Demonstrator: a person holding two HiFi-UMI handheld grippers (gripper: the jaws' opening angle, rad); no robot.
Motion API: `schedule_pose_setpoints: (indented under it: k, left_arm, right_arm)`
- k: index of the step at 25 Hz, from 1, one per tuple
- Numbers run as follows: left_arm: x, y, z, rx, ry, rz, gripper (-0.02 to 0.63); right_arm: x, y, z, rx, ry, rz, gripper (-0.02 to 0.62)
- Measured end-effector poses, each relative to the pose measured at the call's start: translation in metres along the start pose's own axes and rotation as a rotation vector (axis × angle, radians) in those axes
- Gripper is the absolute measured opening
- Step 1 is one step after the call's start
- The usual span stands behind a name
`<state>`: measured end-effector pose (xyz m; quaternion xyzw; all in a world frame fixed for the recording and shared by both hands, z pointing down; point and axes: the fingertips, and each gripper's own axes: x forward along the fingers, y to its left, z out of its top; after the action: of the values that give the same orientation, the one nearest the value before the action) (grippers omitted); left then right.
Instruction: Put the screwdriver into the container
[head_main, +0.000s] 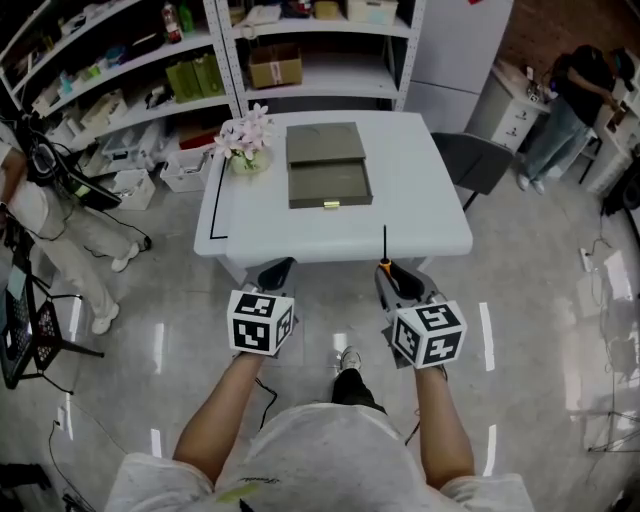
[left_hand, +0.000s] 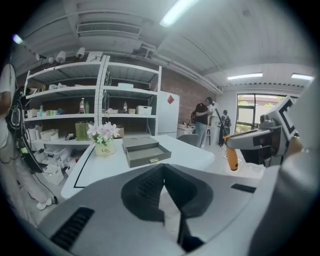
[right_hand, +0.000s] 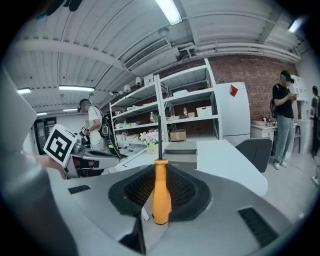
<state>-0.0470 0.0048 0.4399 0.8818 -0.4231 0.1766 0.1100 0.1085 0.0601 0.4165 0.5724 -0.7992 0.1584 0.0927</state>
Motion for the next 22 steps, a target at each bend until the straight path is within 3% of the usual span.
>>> schedule_pose_setpoints:
  k: [11, 22]
  left_arm:
    - [0.081, 0.023, 0.039, -0.015, 0.014, 0.054, 0.006]
    - [0.137, 0.038, 0.052, -0.049, 0.052, 0.117, 0.005]
  right_arm:
    - [0.071, -0.063, 0.029, 0.005, 0.023, 0.072, 0.074]
    - [0.122, -0.113, 0.045, 0.009, 0.052, 0.141, 0.074]
